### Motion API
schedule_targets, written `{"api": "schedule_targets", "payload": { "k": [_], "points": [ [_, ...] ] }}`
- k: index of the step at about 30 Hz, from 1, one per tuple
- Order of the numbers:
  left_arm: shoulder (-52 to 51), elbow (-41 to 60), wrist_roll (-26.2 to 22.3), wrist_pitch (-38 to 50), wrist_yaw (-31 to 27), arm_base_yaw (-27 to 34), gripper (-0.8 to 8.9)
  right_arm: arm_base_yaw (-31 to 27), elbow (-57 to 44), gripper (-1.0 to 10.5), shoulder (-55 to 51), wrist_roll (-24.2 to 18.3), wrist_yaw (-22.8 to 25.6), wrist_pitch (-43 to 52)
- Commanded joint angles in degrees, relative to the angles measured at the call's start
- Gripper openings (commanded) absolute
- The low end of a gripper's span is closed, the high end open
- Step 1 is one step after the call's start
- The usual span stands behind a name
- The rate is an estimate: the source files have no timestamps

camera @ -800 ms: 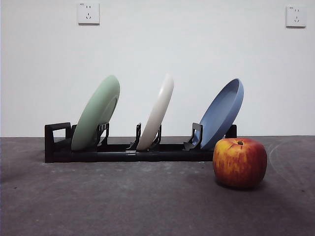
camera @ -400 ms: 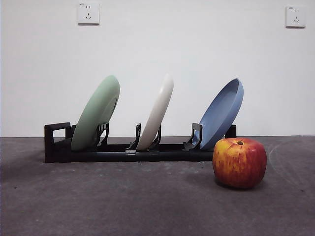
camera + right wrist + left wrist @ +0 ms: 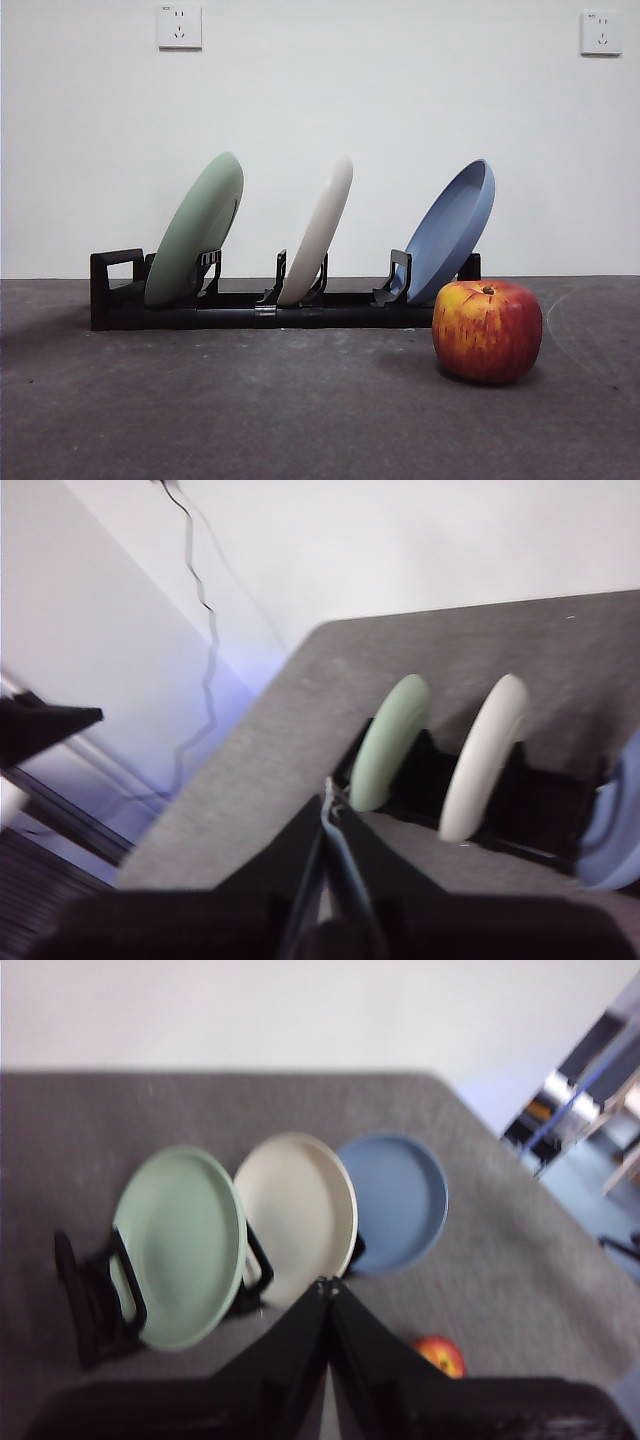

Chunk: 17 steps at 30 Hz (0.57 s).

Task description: Take the green plate from the plate rack,put the plate on the table,take the apple from the table,put the apple in the plate

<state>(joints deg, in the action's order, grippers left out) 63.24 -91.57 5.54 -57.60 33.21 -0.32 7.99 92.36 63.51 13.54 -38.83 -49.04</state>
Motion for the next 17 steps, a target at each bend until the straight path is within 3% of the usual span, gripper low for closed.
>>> {"api": "schedule_targets", "payload": {
  "k": [1, 4, 8, 9, 12, 17],
  "points": [
    [4.46, -4.7, -3.87, -4.26, 0.22, -1.25, -0.01, 3.32, 4.96, 1.4, 4.26, -4.37, 5.25, -3.58],
    [8.07, -7.32, -4.52, -6.08, 0.22, -2.73, 0.51, 6.95, 9.29, 3.6, 8.31, -4.87, 10.34, -7.67],
    [10.91, -8.07, -4.07, -5.68, 0.2, -4.68, 4.2, 9.66, 13.0, 5.9, 12.52, -6.8, 16.92, -11.13],
    [11.37, -8.07, -4.07, -5.68, 0.17, -5.16, 4.51, 10.05, 13.51, 6.1, 13.27, -7.17, 17.92, -11.58],
    [12.9, -8.07, -2.8, -5.44, -1.33, -6.91, 4.48, 11.5, 14.88, 6.1, 15.39, -7.78, 19.21, -12.94],
    [16.2, -8.52, -0.37, -1.97, -9.42, -9.49, 4.48, 12.81, 15.52, 6.0, 17.18, -7.78, 20.41, -13.0]
  ]
}}
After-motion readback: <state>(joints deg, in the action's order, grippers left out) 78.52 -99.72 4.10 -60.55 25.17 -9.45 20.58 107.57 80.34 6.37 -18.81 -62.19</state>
